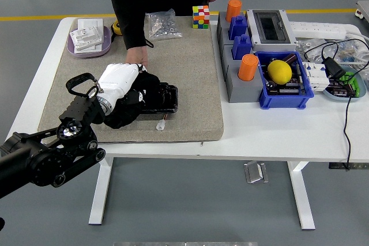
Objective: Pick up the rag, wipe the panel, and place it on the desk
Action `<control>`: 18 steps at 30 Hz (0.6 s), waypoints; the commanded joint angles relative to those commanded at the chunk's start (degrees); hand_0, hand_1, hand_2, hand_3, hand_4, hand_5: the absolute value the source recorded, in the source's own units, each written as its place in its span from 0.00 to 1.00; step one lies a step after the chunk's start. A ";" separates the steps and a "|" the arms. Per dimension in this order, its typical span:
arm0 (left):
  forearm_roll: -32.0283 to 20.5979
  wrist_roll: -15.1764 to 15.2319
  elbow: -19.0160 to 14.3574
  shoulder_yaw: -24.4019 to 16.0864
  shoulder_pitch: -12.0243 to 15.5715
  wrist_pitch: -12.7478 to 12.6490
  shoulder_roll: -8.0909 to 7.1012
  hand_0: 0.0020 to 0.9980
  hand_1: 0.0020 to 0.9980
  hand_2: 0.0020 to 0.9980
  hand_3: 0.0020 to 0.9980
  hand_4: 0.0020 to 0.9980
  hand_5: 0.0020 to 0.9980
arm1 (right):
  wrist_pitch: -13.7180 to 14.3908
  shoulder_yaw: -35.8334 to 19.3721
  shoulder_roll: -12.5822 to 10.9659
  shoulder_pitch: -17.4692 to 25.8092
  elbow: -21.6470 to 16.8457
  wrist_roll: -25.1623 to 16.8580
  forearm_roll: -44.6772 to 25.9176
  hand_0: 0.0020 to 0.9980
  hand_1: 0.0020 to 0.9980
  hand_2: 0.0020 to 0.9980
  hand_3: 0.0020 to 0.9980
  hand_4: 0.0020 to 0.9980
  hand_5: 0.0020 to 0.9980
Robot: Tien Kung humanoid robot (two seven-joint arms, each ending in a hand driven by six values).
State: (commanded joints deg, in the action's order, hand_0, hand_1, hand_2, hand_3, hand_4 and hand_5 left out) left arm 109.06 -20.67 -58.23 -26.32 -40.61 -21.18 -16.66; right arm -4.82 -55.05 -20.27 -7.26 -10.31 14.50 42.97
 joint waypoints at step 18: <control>1.74 0.09 1.67 -4.39 2.47 -1.01 -2.58 0.23 0.27 0.50 0.32 0.18 0.00 | 0.02 -0.31 0.01 0.41 0.00 0.01 -0.06 0.72 0.63 0.68 0.59 0.98 0.55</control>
State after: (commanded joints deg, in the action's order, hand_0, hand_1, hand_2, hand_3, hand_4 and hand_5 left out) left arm 110.80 -20.58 -56.56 -30.71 -38.14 -22.19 -19.24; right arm -4.81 -55.36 -20.26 -6.85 -10.31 14.50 42.91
